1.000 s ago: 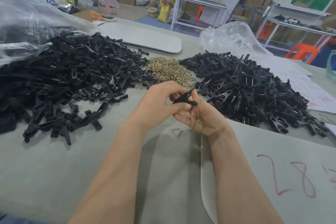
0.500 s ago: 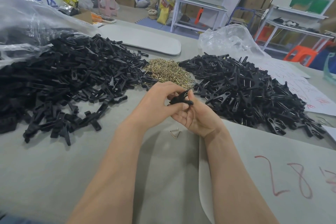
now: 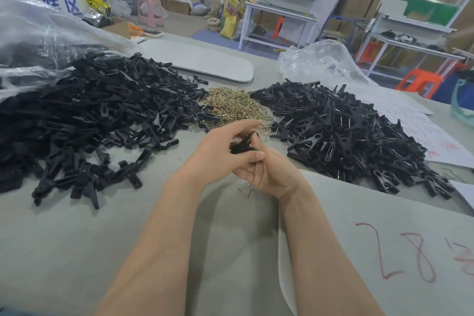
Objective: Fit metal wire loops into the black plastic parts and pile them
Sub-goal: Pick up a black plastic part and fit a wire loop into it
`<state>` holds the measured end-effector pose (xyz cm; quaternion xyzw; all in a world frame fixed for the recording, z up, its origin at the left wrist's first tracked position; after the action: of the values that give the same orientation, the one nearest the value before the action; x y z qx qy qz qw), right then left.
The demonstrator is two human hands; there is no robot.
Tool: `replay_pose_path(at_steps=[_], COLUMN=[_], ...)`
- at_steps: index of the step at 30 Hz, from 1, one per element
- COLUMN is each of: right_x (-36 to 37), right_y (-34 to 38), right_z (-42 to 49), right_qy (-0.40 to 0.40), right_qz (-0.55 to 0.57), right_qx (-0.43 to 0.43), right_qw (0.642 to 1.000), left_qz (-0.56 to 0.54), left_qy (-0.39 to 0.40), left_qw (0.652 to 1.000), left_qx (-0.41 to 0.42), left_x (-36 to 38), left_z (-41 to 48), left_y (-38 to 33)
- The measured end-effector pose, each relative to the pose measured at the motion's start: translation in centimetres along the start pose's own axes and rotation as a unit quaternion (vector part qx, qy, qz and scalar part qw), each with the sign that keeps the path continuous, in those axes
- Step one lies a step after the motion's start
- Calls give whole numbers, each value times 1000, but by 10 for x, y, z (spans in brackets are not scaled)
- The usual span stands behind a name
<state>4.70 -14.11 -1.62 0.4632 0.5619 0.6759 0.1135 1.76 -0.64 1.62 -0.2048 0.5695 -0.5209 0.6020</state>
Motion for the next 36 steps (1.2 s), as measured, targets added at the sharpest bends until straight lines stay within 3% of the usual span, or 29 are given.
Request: replay_pose_path(at_steps=[3,7,13,17,31,36], right_x=[-1,-3,-4,-6,6,10], right_y=[2,8,13,17,6,5], right_z=[1,-2,-6,-8,-3,-1], right_qy=[-15,-16,-41,-34,69,83], right_qz=[10,10,-58,-59,115,125], right_qx=[-16,-17,72,87,-39,-63], right_qw=[1000,1000,995,994,990,987], left_qz=[48,44,96,104,63,53], left_qy=[20,6,-22,-36,-92,-90], left_qw=[998,999,995,993,989,988], left_qx=[-26,-2,29,47,99,114], left_x=[-2,-3,-2,-1,-1,-1], left_z=[1,2,2,3,2,2], left_y=[9,8,4,0,-15,-17])
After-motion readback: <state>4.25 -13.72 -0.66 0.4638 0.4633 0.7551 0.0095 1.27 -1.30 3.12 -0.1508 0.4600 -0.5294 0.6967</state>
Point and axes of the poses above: each hand's wrist, its own z-axis towards the middle knuckle, its own x-axis out of the palm, y = z × x, the point moved 1 cm from there along z, towards the middle knuckle, and after that the axes turned 10 degrees about y, right-handed, at the moved point
